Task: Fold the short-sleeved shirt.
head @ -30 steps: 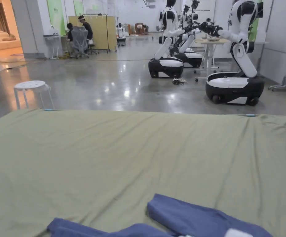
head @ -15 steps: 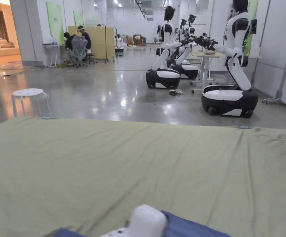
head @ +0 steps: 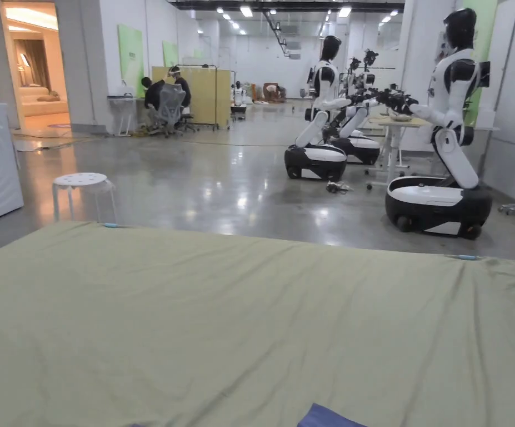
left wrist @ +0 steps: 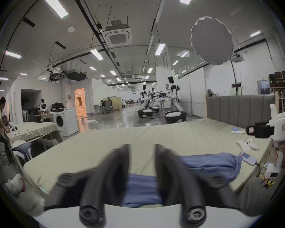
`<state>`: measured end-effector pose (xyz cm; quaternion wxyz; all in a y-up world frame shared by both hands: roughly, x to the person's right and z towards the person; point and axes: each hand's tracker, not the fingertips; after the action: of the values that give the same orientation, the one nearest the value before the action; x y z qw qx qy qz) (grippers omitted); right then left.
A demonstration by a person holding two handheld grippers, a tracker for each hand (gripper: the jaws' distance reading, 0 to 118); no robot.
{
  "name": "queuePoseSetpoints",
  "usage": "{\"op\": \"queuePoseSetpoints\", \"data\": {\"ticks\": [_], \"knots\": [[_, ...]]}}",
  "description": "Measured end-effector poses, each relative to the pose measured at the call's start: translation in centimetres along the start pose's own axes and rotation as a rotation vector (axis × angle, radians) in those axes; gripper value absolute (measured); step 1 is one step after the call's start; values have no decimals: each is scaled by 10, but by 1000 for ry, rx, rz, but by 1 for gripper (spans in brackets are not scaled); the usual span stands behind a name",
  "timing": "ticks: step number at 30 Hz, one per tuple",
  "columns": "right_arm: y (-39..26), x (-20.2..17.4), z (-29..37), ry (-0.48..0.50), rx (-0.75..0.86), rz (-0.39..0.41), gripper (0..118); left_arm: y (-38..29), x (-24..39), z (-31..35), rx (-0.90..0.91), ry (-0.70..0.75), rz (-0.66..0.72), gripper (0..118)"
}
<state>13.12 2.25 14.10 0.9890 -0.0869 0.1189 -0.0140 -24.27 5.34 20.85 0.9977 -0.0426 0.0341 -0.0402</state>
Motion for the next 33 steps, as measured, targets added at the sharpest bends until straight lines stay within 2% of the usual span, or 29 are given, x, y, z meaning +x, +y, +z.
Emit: {"op": "queuePoseSetpoints", "data": {"ticks": [1,2,16,21,24,26,27,28,29,30,31,33], "knots": [[0,-1,2,0,15,0,0,-1,-1,2,-10,1,-1,3],[0,-1,4,1,21,-2,0,-3,-5,4,2,-13,4,0],[-5,5,5,-18,-6,-24,0,-3,-28,-8,-26,-28,147,0],[-12,4,2,-11,-33,-27,0,-5,-41,-28,-93,-56,187,0],[-18,6,0,-9,-52,-28,0,-9,-55,-56,-195,-90,212,1],[-22,9,-2,-8,-63,-36,0,-14,-63,-80,-244,-140,255,25],[-24,11,-3,-7,-70,-45,0,-18,-69,-96,-291,-152,279,40],[-26,13,-4,-3,-76,-52,0,-23,-72,-110,-312,-165,308,60],[-28,15,-5,-3,-82,-57,0,-27,-75,-131,-373,-176,320,73],[-30,17,-6,-6,-87,-62,0,-36,-84,-151,-437,-177,323,81],[-31,19,-7,-8,-92,-66,0,-41,-87,-170,-480,-152,319,84],[-34,22,-10,-12,-106,-82,0,-55,-91,-216,-575,-151,285,84]]}}
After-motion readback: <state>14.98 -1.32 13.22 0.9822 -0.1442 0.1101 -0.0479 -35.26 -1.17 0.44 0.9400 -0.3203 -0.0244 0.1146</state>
